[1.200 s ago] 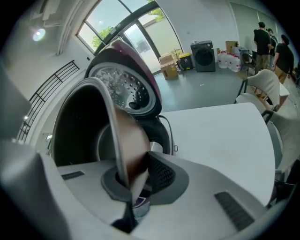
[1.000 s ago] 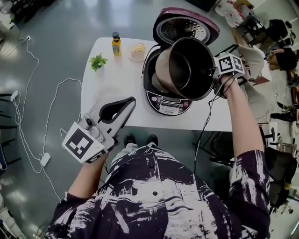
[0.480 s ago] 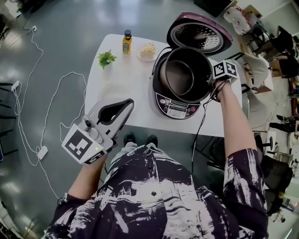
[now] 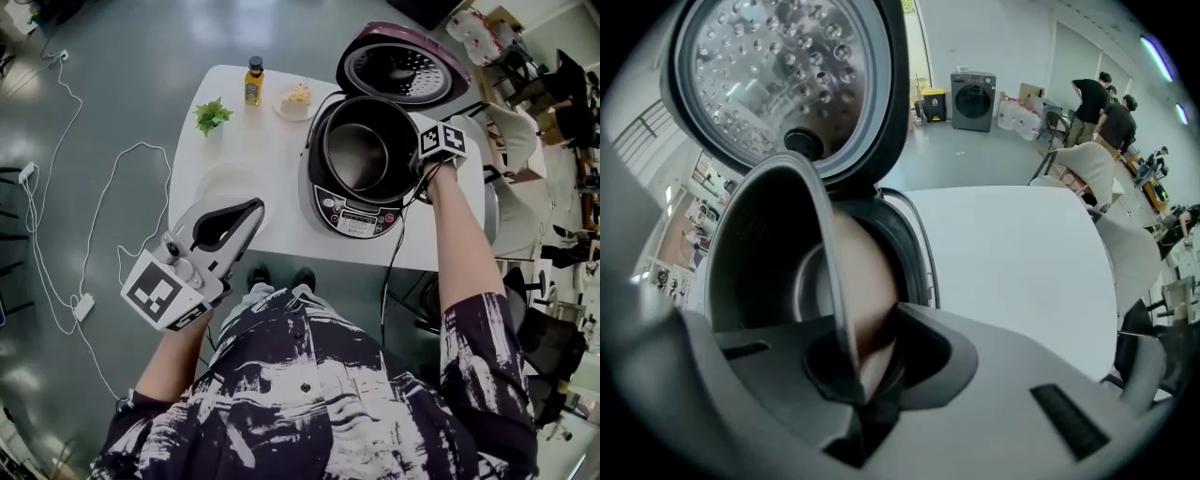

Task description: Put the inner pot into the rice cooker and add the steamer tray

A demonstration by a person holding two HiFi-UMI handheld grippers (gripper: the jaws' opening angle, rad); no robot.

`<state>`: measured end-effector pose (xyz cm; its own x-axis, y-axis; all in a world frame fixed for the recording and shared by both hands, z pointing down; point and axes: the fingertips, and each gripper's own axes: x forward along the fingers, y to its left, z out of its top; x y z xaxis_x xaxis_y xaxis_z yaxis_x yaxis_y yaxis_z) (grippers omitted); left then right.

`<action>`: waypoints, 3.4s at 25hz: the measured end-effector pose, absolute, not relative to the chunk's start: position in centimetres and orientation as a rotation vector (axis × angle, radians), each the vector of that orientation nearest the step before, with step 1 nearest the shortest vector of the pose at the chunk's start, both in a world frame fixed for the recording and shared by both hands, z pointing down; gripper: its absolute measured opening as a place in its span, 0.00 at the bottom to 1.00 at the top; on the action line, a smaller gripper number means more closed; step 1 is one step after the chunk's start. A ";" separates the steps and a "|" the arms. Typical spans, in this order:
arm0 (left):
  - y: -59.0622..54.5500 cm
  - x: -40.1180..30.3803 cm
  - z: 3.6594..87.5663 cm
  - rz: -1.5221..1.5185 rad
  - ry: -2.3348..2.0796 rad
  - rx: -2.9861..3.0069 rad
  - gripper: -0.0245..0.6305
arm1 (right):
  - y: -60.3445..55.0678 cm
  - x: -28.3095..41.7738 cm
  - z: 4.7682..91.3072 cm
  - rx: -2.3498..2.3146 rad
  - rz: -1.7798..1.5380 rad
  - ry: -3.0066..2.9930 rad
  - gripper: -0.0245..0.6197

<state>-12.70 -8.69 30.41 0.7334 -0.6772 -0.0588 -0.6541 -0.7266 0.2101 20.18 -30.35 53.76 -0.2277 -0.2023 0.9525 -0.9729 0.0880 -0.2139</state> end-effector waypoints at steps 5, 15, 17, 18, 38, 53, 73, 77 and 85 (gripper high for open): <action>-8.9 -12.9 30.6 -0.192 -1.061 2.757 0.04 | -30.4 20.2 54.3 1.222 1.145 -1.524 0.05; -9.2 -13.8 30.9 -0.196 -1.067 2.741 0.04 | -30.5 20.2 54.7 1.202 1.033 -1.456 0.06; -9.2 -13.8 30.9 -0.202 -1.064 2.741 0.04 | -30.4 20.2 54.6 1.187 0.991 -1.433 0.06; -9.2 -13.9 30.9 -0.205 -1.063 2.741 0.04 | -30.4 20.1 54.5 1.175 0.970 -1.421 0.06; -9.1 -15.4 31.0 -0.261 -1.057 2.734 0.04 | -29.0 19.8 54.2 0.926 0.693 -1.269 0.19; -9.5 -14.2 31.1 -0.245 -0.997 2.753 0.04 | -27.9 19.6 55.3 0.979 0.852 -1.415 0.22; -9.7 -12.9 30.6 -0.210 -0.992 2.790 0.04 | -26.8 18.4 50.2 1.008 0.924 -1.825 0.12; -10.0 -14.9 30.5 -0.196 -1.068 2.784 0.04 | -25.9 12.7 43.0 0.942 0.787 -2.100 0.11; -10.4 -21.1 29.0 -0.175 -1.304 2.745 0.04 | -13.2 -10.3 37.2 0.386 0.625 -2.504 0.12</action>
<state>-21.14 -10.40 29.03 0.6271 -0.7765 -0.0616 -0.7654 -0.6289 0.1367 -10.34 -13.19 37.24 -0.8209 -0.1429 0.5528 -0.3860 0.8523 -0.3529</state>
